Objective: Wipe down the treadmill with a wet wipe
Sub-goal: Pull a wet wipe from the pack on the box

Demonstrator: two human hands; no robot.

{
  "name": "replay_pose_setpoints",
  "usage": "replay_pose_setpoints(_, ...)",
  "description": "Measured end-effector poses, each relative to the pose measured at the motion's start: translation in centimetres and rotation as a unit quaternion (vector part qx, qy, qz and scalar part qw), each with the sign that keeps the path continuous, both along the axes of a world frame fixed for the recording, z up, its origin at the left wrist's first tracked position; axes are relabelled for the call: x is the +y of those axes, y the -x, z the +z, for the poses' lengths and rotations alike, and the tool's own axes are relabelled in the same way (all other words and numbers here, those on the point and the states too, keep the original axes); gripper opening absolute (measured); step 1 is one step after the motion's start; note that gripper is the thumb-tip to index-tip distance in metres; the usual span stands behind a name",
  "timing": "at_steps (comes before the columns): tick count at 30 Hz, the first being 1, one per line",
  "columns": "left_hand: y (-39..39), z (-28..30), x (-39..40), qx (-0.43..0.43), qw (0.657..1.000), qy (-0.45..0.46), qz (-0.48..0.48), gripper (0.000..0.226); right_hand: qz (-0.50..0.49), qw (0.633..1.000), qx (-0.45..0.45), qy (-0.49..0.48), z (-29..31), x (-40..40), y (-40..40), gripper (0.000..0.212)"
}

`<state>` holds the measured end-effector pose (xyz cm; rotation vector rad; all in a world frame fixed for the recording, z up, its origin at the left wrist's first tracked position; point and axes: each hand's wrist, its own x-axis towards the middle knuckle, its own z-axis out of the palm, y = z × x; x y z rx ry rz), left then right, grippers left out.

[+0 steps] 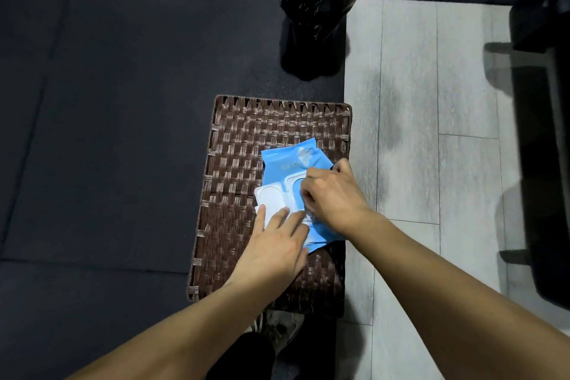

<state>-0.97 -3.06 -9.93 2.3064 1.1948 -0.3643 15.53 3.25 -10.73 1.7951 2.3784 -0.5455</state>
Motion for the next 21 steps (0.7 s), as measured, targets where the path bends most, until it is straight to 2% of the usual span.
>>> replay_pose_setpoints(3,-0.2,0.2,0.1,-0.038,0.997,-0.020,0.071,0.040,-0.069,0.989,0.108,0.073,0.2,-0.5,-0.7,0.012)
replay_pose_setpoints(5,-0.2,0.3,0.3,-0.066,0.989,-0.011,0.134,0.030,-0.105,0.978,0.152,0.100,0.5,-1.1,-0.8,0.009)
replay_pose_setpoints(6,-0.1,0.5,0.6,-0.078,0.983,-0.013,0.165,0.032,-0.120,0.972,0.165,0.114,0.5,-1.4,-0.9,0.008)
replay_pose_setpoints(8,0.2,0.7,1.2,-0.066,0.979,-0.011,0.192,0.057,-0.157,0.958,0.194,0.144,0.5,-1.9,-0.8,0.009)
replay_pose_setpoints(10,0.6,0.4,1.7,-0.011,0.986,0.000,0.165,0.085,-0.193,0.937,0.238,0.166,0.8,-2.2,-0.7,0.009)
replay_pose_setpoints(11,0.8,0.2,1.9,0.020,0.989,-0.001,0.146,0.091,-0.211,0.923,0.269,0.175,1.0,-2.3,-0.7,0.008)
replay_pose_setpoints(15,0.7,0.0,2.4,0.065,0.989,-0.009,0.131,0.094,-0.300,0.827,0.434,0.193,3.3,-3.0,-1.2,0.014)
replay_pose_setpoints(19,0.2,0.2,2.4,0.087,0.987,-0.020,0.132,0.087,-0.434,0.691,0.567,0.112,5.9,-2.9,-3.2,0.029)
replay_pose_setpoints(21,0.3,0.4,2.3,0.081,0.987,-0.021,0.140,0.089,-0.455,0.654,0.598,0.086,6.9,-2.4,-4.1,0.030)
